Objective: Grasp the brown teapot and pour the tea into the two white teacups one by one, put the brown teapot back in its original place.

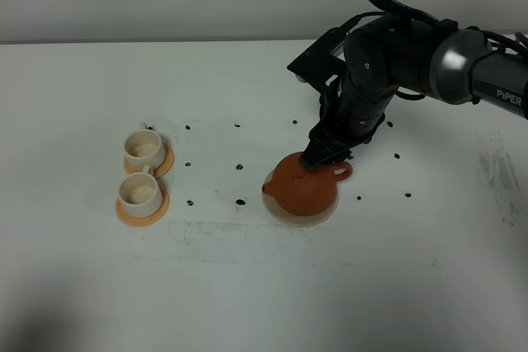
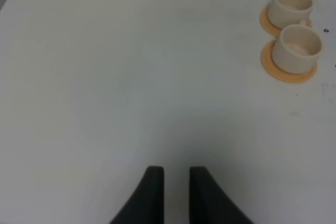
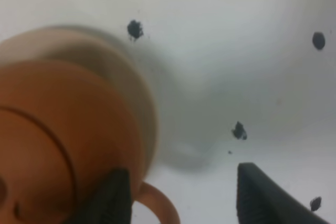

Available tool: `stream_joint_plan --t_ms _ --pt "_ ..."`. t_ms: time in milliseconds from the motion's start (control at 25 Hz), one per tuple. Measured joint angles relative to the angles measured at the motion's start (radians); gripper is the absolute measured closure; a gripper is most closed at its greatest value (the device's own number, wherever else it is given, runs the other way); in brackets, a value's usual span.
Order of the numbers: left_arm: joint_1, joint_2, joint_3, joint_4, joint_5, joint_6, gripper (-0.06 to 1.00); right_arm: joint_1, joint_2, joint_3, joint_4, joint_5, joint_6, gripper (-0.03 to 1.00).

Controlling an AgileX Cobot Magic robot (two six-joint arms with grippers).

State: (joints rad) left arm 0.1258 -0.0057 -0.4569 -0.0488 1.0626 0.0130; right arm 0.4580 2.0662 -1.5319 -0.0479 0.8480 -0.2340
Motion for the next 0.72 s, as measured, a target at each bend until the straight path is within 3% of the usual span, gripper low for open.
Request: stream_joint_plan --t_ms 720 --pt "0.000 0.000 0.000 0.000 0.000 0.001 0.83 -0.012 0.009 0.003 -0.124 -0.115 0.042 0.53"
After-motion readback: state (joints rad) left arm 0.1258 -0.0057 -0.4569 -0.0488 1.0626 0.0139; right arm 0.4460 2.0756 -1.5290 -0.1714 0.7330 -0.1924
